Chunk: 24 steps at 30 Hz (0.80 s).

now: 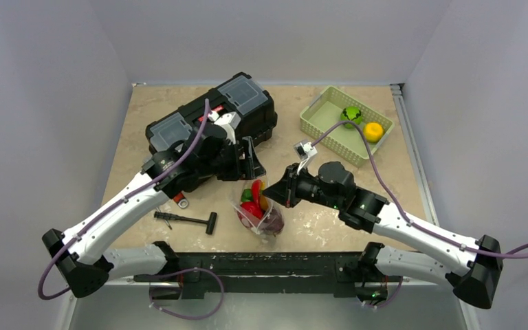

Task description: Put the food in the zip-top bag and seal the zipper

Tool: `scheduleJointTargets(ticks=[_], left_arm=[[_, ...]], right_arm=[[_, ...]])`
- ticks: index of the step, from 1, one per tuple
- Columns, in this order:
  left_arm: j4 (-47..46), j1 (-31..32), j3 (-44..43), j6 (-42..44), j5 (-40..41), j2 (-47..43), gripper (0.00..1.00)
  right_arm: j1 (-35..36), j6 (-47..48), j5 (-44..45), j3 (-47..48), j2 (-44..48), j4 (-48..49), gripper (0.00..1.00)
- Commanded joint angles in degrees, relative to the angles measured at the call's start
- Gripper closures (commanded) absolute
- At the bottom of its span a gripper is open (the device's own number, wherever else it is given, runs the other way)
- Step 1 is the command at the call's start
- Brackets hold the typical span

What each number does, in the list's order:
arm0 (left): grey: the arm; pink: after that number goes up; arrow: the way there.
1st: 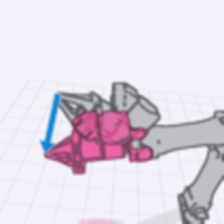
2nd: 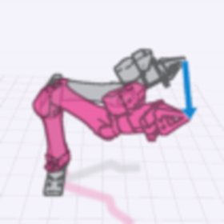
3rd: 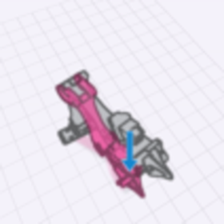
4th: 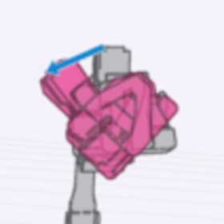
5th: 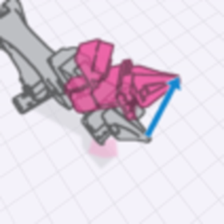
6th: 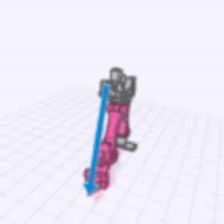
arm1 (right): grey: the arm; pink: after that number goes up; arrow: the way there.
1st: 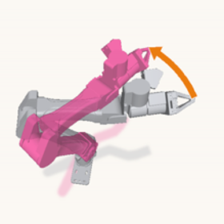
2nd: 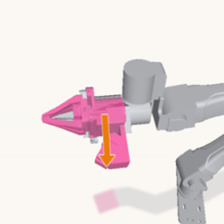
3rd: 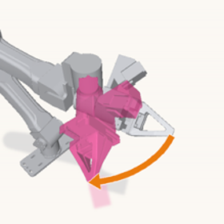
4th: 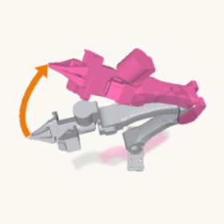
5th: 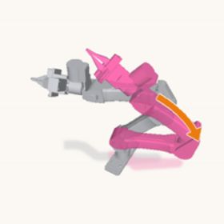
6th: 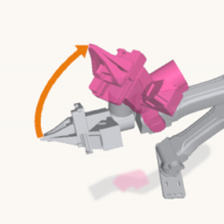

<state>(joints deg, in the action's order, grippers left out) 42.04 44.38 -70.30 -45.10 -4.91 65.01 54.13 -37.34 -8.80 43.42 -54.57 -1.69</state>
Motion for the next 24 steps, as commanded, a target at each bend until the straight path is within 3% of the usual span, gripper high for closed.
scheduleJointTargets(ticks=[1, 5, 11, 12, 19, 24], left_arm=[[4.20, 2.50, -6.45, -3.91, 14.28, 3.74, 0.27], [5.19, 3.95, -8.03, -4.78, 19.00, 6.58, 0.28], [5.31, 4.39, -10.81, -4.29, 21.51, 10.03, 0.39], [5.37, 4.40, -11.37, -4.03, 21.74, 10.68, 0.41], [6.52, 4.71, -14.53, -2.45, 21.62, 14.15, 0.67], [6.03, 4.93, -13.27, -2.43, 21.01, 13.86, 0.76]], right_arm=[[1.46, 0.54, 3.74, -0.56, 1.30, 3.65, 1.00], [2.13, 0.67, 6.19, -0.79, 1.22, 3.29, 1.00], [4.76, 1.42, 10.29, 0.22, 0.40, 2.34, 1.00], [2.62, 1.61, 11.17, 0.38, 0.16, 2.26, 1.00], [9.67, 2.63, 17.50, 3.00, -3.03, -0.08, 1.00], [10.29, 2.92, 18.97, 4.34, -4.71, -0.19, 1.00]])
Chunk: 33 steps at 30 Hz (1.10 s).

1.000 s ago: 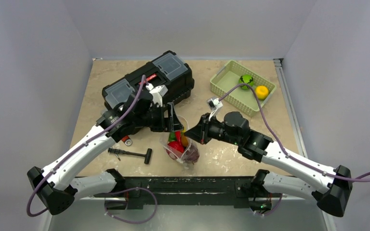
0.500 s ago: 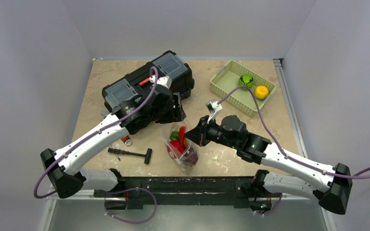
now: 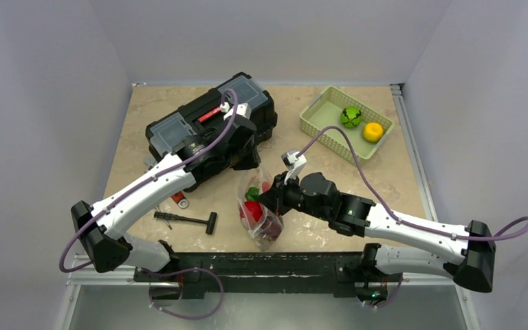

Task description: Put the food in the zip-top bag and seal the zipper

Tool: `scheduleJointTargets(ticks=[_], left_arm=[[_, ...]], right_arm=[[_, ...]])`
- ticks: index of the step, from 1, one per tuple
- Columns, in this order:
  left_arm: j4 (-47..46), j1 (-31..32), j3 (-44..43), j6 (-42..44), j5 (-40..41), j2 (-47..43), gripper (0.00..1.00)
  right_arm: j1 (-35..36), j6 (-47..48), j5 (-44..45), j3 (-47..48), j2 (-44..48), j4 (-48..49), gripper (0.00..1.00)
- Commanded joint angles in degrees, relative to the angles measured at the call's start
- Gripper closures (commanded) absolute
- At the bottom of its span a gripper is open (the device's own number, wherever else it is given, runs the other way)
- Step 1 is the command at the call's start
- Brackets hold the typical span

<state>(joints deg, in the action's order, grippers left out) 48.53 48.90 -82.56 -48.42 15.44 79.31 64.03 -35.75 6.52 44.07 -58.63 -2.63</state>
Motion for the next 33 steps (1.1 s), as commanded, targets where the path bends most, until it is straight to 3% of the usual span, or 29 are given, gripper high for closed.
scheduleJointTargets(ticks=[1, 6, 8, 12, 14, 21, 25, 33], left_arm=[[-0.77, 0.42, -0.69, 1.21, 0.58, -0.51, 0.77], [-2.46, 0.40, -0.27, 4.31, -0.19, -0.08, 0.94], [-4.47, 0.33, 0.11, 7.87, -1.79, -0.41, 0.99], [-9.41, -0.12, 0.88, 15.55, -8.26, -1.02, 1.00], [-10.33, -0.31, 0.91, 19.22, -12.37, -1.37, 1.00], [-7.84, -1.41, 2.24, 29.07, -23.49, -3.76, 1.00], [-8.47, -5.20, 3.57, 32.41, -31.11, -5.15, 1.00], [-0.80, -9.41, -3.32, 46.42, -44.40, -3.02, 1.00]], right_arm=[[0.39, 1.47, 3.51, 3.92, -0.95, 0.88, 1.00], [0.59, 2.42, 1.18, 5.80, -2.79, 1.51, 0.97], [0.57, 3.94, -1.55, 6.87, -3.35, 1.41, 0.86], [0.50, 6.49, -9.13, 8.97, -4.52, 1.04, 0.54], [0.48, 9.74, -9.40, 11.07, -4.93, -2.07, 0.47], [0.10, 22.64, -6.14, 11.64, -1.62, -3.90, 0.35], [-2.07, 24.09, -6.27, 10.99, 0.34, -0.96, 0.25], [-16.09, 20.94, -15.90, 9.10, 0.92, 4.30, 0.23]])
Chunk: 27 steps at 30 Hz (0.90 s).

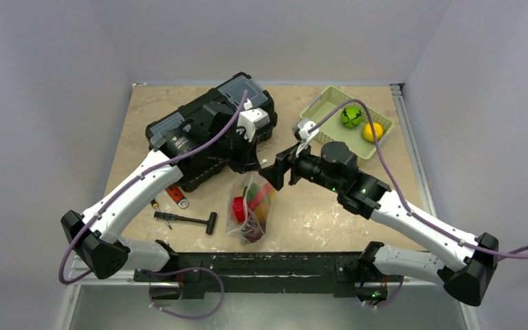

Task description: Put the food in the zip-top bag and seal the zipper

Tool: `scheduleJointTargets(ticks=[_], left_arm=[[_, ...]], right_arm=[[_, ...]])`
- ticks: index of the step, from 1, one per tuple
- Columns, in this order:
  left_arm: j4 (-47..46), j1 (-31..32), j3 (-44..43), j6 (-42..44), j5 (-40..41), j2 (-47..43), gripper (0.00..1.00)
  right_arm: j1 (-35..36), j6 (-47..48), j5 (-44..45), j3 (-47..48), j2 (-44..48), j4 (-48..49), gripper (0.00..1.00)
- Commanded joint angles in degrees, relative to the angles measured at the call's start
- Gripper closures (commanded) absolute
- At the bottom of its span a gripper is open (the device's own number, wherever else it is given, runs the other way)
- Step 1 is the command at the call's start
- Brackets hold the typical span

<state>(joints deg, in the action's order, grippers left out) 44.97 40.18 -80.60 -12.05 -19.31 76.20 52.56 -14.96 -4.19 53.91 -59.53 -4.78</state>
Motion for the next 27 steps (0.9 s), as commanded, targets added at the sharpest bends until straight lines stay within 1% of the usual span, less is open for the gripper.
scheduleJointTargets(ticks=[1, 5, 8, 11, 15, 17, 21, 24, 27], left_arm=[[3.25, -0.96, -5.76, 11.47, -10.90, 0.37, 1.00], [5.05, -1.91, -7.11, 18.86, -13.42, 2.06, 1.00], [4.86, -2.82, -6.99, 20.88, -14.28, 3.10, 1.00], [1.89, -3.23, -4.66, 20.66, -15.68, 3.40, 1.00], [-3.84, -3.96, 0.15, 18.96, -18.62, 2.31, 1.00], [-2.30, -4.04, -0.23, 19.16, -19.28, 2.28, 1.00], [-4.76, -4.21, 2.13, 19.18, -19.44, -0.03, 1.00], [-4.48, -4.69, 2.36, 19.43, -19.59, -0.15, 1.00], [-4.01, -4.84, 2.31, 19.44, -20.51, -0.08, 1.00]], right_arm=[[-5.26, 0.59, -6.30, -1.82, 2.59, 8.14, 0.23], [-6.16, 1.83, -11.57, -6.40, 4.68, 15.42, 0.21], [-6.81, 2.02, -13.86, -8.81, 5.47, 18.81, 0.21], [-9.01, 1.02, -18.44, -11.93, 6.27, 24.00, 0.21], [-12.79, 0.27, -29.97, -16.16, 5.93, 31.15, 0.21], [-13.66, 0.61, -32.92, -17.86, 5.19, 33.76, 0.21], [-15.56, -0.85, -40.12, -19.47, 1.54, 39.97, 0.21], [-16.07, -1.21, -45.29, -18.14, -1.71, 40.98, 0.23], [-16.30, 0.07, -46.45, -17.37, -2.54, 39.38, 0.24]])
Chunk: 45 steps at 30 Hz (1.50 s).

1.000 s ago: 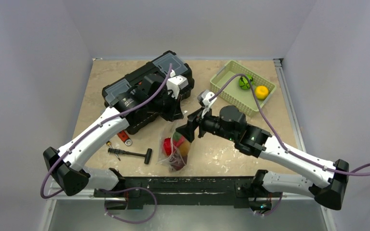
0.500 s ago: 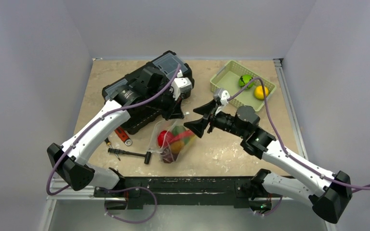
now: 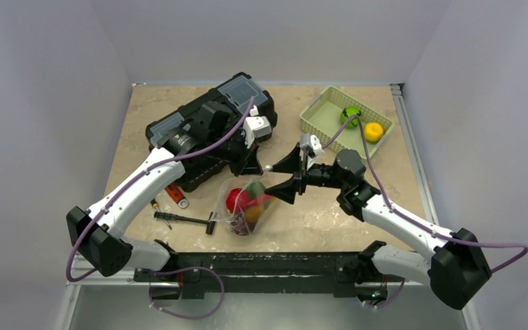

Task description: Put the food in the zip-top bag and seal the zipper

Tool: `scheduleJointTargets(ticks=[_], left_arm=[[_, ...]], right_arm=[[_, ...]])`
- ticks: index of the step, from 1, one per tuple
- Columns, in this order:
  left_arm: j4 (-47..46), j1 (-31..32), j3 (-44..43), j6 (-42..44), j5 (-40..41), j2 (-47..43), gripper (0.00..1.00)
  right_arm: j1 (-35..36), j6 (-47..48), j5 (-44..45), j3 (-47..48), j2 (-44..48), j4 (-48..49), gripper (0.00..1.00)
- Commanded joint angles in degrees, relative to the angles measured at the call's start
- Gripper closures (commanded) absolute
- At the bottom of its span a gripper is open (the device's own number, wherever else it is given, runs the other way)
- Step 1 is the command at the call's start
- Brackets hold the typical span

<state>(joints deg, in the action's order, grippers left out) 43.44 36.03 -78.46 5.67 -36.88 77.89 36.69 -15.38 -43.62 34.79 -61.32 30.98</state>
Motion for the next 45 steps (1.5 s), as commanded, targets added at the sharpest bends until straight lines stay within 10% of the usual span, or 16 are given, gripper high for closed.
scheduleJointTargets(ticks=[1, 17, 29, 39, 45], left_arm=[[-2.35, -0.70, 0.27, 1.71, -3.49, -1.89, 1.00], [-2.61, -0.70, 1.31, 1.76, -8.93, -3.38, 1.00], [-3.84, -0.57, 0.78, -0.62, -6.62, -2.77, 1.00], [-4.64, 3.48, 3.75, 2.01, 10.23, -5.17, 0.48], [-6.75, 4.44, 7.91, 4.88, 12.05, -8.99, 0.40]], right_arm=[[-0.68, 1.12, -6.77, 1.77, -0.55, 2.94, 0.24], [-6.36, 3.80, -13.74, 4.49, -3.77, 4.17, 0.35], [-6.13, -9.10, -21.17, 4.08, -9.21, 17.15, 0.86], [-5.92, -19.29, -15.10, 1.74, -9.30, 22.93, 1.00], [-5.89, -19.01, -10.91, -0.15, -7.32, 20.51, 1.00]])
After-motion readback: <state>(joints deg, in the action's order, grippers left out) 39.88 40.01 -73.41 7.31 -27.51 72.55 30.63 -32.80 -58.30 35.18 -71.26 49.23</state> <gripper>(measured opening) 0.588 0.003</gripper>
